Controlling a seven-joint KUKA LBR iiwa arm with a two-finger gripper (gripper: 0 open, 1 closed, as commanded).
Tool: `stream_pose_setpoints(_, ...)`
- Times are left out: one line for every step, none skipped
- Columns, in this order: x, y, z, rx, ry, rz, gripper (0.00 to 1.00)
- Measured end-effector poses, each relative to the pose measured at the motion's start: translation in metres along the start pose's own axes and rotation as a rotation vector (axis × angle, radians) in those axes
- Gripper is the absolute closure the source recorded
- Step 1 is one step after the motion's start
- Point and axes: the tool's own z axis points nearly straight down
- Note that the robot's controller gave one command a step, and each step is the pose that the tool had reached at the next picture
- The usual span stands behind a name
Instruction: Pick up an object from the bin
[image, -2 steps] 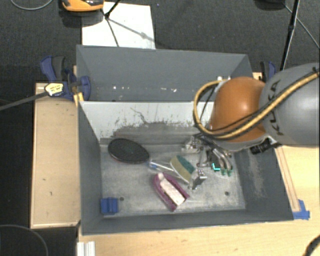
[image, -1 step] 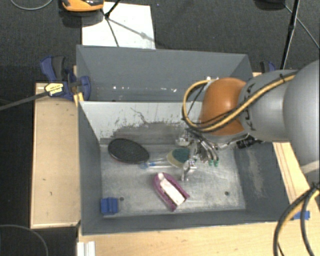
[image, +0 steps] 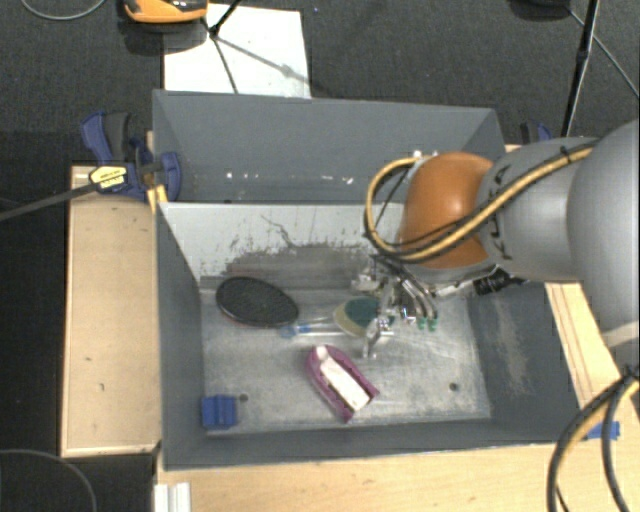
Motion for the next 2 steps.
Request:
stream_pose_setpoints(-0.0011, 0.0003, -0.0014, 0.000, 0.000, 0.000, 0.00)
stream_pose_setpoints(-0.0024, 0.0005, -0.0022, 0.000, -0.003, 0.001, 0.00)
